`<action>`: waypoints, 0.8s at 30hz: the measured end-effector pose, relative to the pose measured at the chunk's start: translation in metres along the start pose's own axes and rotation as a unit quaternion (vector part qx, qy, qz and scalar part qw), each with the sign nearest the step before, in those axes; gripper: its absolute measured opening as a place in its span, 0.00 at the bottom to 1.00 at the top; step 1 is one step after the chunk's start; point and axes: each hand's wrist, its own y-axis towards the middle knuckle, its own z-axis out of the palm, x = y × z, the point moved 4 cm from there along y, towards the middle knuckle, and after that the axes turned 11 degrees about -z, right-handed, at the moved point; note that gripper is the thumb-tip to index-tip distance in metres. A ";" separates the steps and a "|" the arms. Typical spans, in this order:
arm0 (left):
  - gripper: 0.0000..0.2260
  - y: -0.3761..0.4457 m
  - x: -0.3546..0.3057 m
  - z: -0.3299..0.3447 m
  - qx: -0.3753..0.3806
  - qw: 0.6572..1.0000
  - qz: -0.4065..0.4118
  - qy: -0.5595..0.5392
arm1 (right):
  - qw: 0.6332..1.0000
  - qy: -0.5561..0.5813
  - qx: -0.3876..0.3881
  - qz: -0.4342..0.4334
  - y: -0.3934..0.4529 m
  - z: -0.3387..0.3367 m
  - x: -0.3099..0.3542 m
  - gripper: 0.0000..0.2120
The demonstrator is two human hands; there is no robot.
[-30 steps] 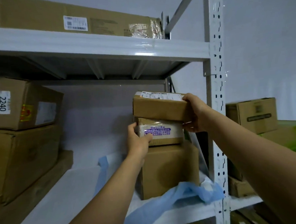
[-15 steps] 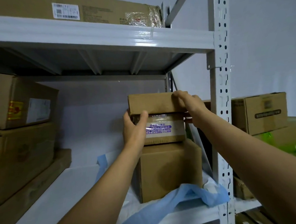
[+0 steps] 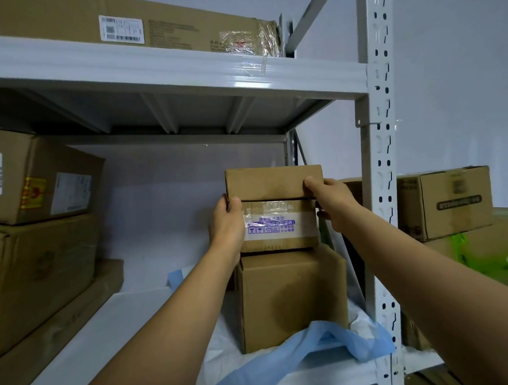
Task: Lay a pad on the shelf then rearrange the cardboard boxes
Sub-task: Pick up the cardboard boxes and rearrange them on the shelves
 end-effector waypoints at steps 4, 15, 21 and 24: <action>0.17 -0.008 0.004 0.007 0.036 0.999 -0.033 0.021 | 1.000 0.013 0.002 0.026 -0.006 0.007 -0.010 0.18; 0.26 -0.005 0.005 0.019 0.040 0.998 -0.001 0.042 | 0.998 -0.008 -0.047 0.044 0.000 0.011 -0.027 0.15; 0.26 -0.003 0.002 0.018 0.030 0.999 -0.011 0.040 | 0.998 -0.013 -0.050 0.047 0.000 0.010 -0.028 0.18; 0.26 -0.003 0.003 0.018 0.024 0.999 -0.022 0.038 | 0.997 -0.016 -0.048 0.053 0.000 0.009 -0.026 0.19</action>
